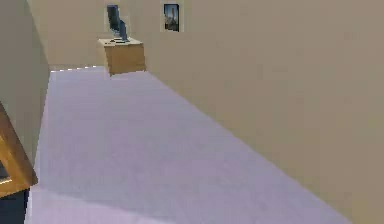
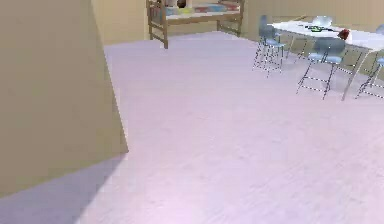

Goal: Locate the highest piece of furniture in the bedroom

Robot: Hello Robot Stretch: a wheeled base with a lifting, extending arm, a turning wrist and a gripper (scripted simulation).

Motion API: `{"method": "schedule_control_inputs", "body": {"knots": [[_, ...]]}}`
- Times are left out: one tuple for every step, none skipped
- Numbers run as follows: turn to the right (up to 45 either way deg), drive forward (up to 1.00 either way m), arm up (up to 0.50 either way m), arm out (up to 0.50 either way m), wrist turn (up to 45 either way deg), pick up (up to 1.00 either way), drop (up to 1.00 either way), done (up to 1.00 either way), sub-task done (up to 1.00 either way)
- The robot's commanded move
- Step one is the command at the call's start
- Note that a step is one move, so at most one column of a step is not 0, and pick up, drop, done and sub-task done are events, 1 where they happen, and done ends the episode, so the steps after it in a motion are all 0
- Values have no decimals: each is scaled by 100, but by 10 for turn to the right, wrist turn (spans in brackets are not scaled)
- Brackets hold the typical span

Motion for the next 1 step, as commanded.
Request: {"method": "schedule_control_inputs", "body": {"knots": [[450, 0, 0, 0, 0, 0, 0, 0, 0]]}}
